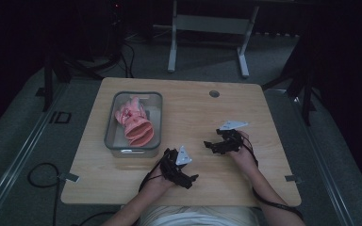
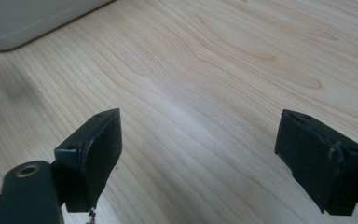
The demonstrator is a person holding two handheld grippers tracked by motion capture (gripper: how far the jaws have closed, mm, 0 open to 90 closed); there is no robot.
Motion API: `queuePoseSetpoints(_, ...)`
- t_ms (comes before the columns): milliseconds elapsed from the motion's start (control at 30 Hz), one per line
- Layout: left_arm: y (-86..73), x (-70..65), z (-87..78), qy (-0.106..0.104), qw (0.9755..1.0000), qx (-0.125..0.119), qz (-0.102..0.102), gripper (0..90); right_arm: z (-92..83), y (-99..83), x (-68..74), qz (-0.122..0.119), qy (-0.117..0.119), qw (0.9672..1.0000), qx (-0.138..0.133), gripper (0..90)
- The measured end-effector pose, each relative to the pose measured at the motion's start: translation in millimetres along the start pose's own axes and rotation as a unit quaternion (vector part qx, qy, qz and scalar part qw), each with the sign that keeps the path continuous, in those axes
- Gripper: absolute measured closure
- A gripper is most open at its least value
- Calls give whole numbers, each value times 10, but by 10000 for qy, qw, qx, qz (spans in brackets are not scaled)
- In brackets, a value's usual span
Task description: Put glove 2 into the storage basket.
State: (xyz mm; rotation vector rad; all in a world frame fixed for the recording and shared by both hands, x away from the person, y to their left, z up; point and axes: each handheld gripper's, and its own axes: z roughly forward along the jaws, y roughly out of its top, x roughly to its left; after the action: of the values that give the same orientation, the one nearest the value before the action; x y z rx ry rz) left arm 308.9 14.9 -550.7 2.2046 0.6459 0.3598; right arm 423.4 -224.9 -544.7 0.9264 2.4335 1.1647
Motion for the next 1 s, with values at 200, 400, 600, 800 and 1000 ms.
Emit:
queuePoseSetpoints(200, -28, -29, 31, 33, 9999, 22, 127, 14, -49, -86, -26, 40, -75, 10000, -13, 143)
queuePoseSetpoints(400, -29, -39, 68, 63, 9998, -51, 196, 14, -67, -119, -52, 93, -207, 9997, -129, 143)
queuePoseSetpoints(600, -57, -63, 99, 74, 9992, -135, 364, 14, -29, -172, -70, 127, -224, 9996, -92, 143)
queuePoseSetpoints(800, -65, -89, 118, 133, 9988, -151, 452, 14, -2, -191, -54, 35, -314, 9995, -98, 143)
queuePoseSetpoints(1000, -77, -74, 114, 110, 9991, -156, 372, 14, 4, -213, -62, 6, -321, 9994, -161, 143)
